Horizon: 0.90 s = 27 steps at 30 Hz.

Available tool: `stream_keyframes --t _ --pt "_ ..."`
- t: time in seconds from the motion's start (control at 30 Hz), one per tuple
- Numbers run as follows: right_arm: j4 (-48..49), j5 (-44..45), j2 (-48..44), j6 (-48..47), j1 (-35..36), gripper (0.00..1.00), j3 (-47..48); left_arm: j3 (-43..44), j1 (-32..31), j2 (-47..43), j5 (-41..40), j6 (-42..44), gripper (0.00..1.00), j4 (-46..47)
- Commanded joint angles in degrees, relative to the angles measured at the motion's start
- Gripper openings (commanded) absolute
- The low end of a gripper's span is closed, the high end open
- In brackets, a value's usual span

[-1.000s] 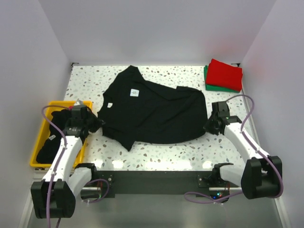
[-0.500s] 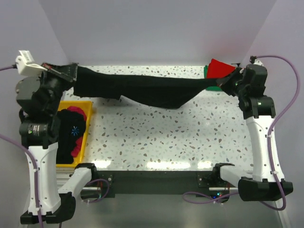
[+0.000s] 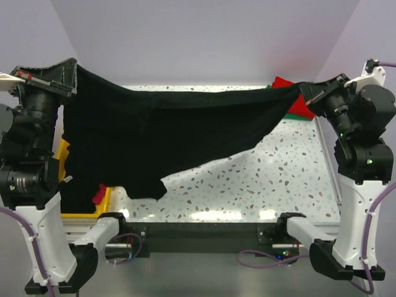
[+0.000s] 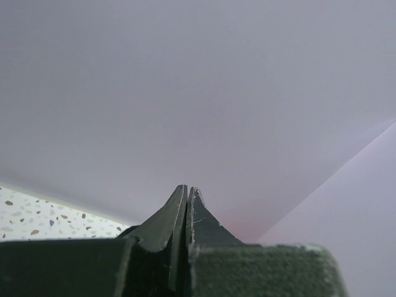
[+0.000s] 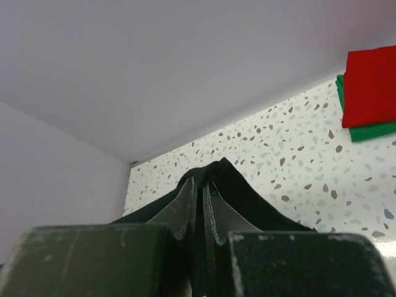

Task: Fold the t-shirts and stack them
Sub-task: Flatten the tshirt out

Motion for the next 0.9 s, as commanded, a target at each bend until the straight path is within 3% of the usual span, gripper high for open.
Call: stream_keyframes --t 0.0,0.17,0.3,0.4,0.47,0.53,0.57,0.63,0.73,0.87 --pt "5.2 -2.7 4.0 1.5 -0.5 0.0 0.0 -1.5 0.5 4.3 -0.8 0.8 0.0 4.2" --pt "19.7 -4.1 10.2 4.3 -0.5 0.0 -3.1 -4.8 0.5 10.8 1.0 -0.3 0.0 15.9" --pt "29.2 -5.5 20.7 6.8 -0.5 0.0 1.5 -0.8 0.6 21.0 3.8 -2.4 0.0 24.8" --pt "33.4 -7.0 31.2 8.7 -0.4 0.0 12.4 13.2 0.6 36.2 6.7 -3.5 0.0 26.0" --pt "32.3 -7.7 38.7 9.1 -0.5 0.0 23.7 26.5 0.5 42.0 7.5 -4.0 0.0 25.0" --pt "31.1 -7.4 42.5 9.1 -0.5 0.0 30.3 35.7 1.2 48.3 8.8 -5.1 0.0 25.6" --pt "30.8 -7.1 43.6 9.0 -0.5 0.0 32.6 36.3 1.6 49.0 9.6 -5.7 0.0 26.9" --pt "30.3 -7.0 44.8 8.7 -0.7 0.0 36.2 33.7 2.4 47.0 10.6 -7.0 0.0 30.9" --pt "31.3 -6.4 41.5 7.8 -0.8 0.0 30.5 21.4 3.1 39.8 9.8 -5.0 0.0 34.5" --pt "33.5 -7.2 35.1 8.1 -1.7 0.0 11.5 0.6 3.6 31.0 8.6 -4.2 0.0 34.4"
